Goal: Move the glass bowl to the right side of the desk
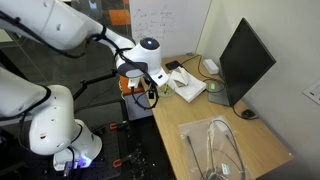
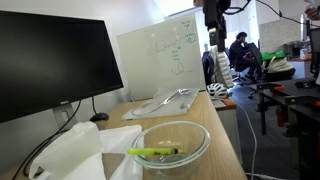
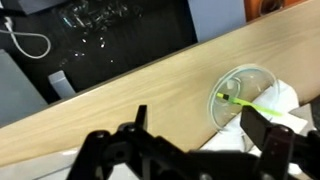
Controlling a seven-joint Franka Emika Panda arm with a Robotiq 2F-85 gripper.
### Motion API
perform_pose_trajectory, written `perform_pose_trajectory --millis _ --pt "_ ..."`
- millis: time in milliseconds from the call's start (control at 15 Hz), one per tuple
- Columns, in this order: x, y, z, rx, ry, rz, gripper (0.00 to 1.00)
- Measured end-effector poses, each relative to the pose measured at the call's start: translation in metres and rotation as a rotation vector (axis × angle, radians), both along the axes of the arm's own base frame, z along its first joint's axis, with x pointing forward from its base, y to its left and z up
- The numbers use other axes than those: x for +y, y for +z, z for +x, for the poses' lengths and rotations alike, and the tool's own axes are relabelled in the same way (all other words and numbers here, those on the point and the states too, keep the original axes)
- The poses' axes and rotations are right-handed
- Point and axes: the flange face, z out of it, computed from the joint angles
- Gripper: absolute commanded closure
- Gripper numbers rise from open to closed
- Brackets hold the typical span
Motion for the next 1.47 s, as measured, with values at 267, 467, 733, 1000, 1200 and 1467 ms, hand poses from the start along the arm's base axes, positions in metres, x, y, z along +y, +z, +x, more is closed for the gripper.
perform_pose_trajectory --millis 267,467,733,1000,1200,1467 --pt "0.020 -0.060 0.036 0.022 -0.016 0.012 0.00" --pt "0.037 -0.100 0.066 0.058 -0.058 0.056 0.00" --pt "0.063 -0.149 0.104 0.114 -0.093 0.105 0.29" --pt "0.078 -0.187 0.128 0.148 -0.095 0.124 0.53" --pt "0.089 -0.204 0.136 0.161 -0.085 0.130 0.75" --pt "0.096 -0.217 0.136 0.176 -0.076 0.131 1.00"
